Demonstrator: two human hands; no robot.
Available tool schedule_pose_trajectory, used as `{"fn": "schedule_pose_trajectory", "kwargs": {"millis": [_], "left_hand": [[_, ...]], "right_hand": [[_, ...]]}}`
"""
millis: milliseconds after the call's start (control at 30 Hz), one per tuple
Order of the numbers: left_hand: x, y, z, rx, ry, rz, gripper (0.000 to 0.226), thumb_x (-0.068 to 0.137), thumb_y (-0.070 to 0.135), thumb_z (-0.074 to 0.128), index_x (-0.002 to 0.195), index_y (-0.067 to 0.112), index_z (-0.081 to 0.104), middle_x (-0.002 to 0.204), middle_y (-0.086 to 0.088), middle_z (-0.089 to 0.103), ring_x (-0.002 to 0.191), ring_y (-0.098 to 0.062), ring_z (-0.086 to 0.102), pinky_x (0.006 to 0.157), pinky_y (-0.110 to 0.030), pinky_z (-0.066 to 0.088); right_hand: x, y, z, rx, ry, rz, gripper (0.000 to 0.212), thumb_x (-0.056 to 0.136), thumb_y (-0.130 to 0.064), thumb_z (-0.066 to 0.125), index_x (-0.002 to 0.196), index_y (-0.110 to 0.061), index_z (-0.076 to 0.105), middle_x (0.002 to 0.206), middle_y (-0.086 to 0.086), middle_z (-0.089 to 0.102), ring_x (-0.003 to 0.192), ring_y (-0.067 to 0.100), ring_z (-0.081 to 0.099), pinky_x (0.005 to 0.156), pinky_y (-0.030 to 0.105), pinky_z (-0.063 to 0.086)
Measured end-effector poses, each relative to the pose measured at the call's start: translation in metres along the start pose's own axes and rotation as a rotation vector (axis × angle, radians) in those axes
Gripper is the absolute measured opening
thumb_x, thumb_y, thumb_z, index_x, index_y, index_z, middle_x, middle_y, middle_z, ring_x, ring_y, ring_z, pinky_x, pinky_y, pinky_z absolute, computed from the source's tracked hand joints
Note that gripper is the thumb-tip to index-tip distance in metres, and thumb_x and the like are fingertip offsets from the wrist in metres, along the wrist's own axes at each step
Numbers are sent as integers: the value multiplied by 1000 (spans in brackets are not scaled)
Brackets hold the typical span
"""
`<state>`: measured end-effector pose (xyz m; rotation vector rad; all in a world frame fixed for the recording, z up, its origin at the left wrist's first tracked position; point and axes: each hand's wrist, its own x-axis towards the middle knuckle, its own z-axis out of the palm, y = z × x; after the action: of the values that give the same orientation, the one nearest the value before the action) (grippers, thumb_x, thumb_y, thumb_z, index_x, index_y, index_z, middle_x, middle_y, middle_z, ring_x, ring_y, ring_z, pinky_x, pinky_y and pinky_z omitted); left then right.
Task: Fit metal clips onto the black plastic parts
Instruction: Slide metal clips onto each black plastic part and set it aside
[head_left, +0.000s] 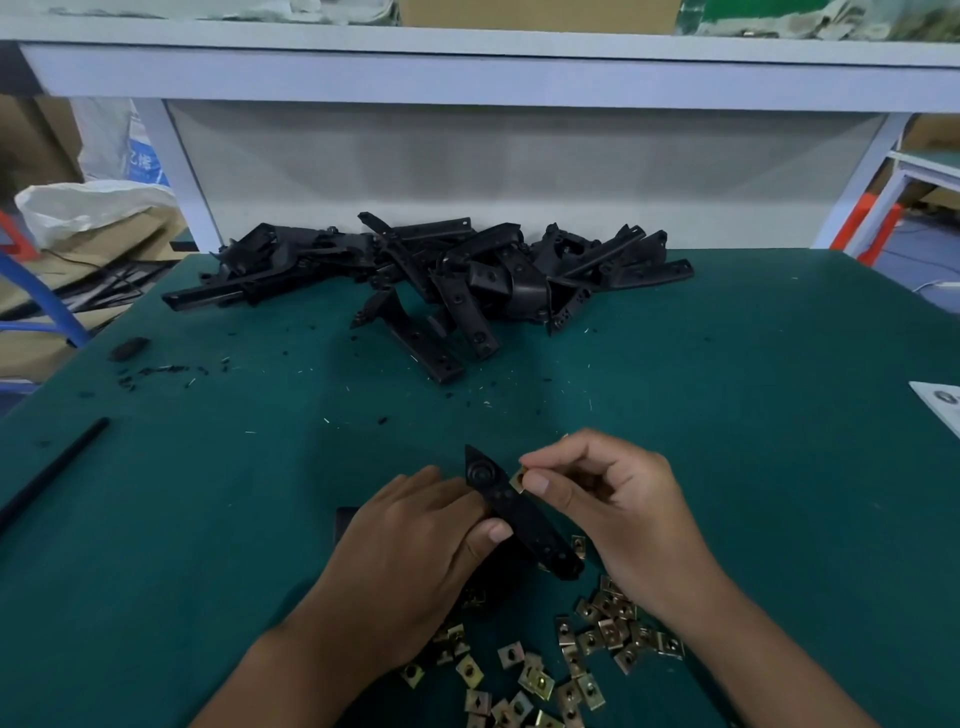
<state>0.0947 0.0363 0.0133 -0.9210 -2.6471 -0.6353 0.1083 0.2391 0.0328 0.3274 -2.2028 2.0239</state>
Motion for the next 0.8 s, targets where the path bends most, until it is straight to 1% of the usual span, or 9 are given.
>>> {"fn": "schedule_pose_trajectory", "kwargs": {"millis": [167,367,433,500,533,633,700,733,800], "left_hand": [[0,-3,2,-7,27,24,48,109,50,22,99,28,64,88,14,62,77,-12,51,69,-34,46],[0,-8,5,44,70,39,56,108,54,20,87,25,64,81,12,62,73,-13,52,64,-33,44],[0,-8,6,68,95,58,53,108,52,22,83,25,60,77,10,61,70,-15,51,61,-31,42],[0,-7,7,84,121,66,50,107,51,24,80,25,57,74,9,59,67,-16,50,59,-31,40],[0,-7,7,89,132,67,49,107,50,24,80,25,56,74,9,59,67,-17,50,58,-31,40],[1,-4,7,85,159,72,46,108,49,27,79,25,54,73,8,59,66,-18,50,57,-33,42],[1,-3,7,91,182,70,46,108,49,27,78,25,53,71,8,58,65,-18,50,56,-34,42],[1,-2,6,101,185,65,48,108,49,26,77,25,53,70,8,58,64,-18,50,56,-34,42],[1,-2,6,135,192,60,49,107,50,26,75,25,53,69,9,58,63,-18,52,55,-34,42]], "right_hand": [[-2,0,1,-69,15,-45,24,80,-50,76,94,-31,78,92,-5,77,90,16,74,79,23,57],[-4,-1,1,-127,27,-35,17,84,-43,76,95,-30,77,87,-6,76,79,9,72,70,17,54],[-5,1,3,-163,47,-39,14,84,-41,76,93,-30,76,84,-4,75,76,13,71,67,23,56],[-5,2,4,-149,67,-21,13,84,-40,77,92,-29,76,84,0,76,77,19,72,69,31,60],[-6,2,5,-122,74,-9,14,83,-40,77,92,-29,76,85,1,76,79,19,72,70,31,60],[-6,2,9,-38,112,10,15,79,-35,75,89,-23,76,80,-7,76,74,3,70,66,14,53],[-8,3,13,-26,154,23,16,79,-36,74,87,-23,76,71,-11,72,67,-1,65,62,12,49],[-9,4,15,-24,168,37,16,79,-37,74,87,-24,76,70,-10,70,65,3,64,61,16,50],[-10,4,18,-14,175,67,15,80,-39,72,88,-26,75,73,-1,73,69,20,67,64,29,55]]}}
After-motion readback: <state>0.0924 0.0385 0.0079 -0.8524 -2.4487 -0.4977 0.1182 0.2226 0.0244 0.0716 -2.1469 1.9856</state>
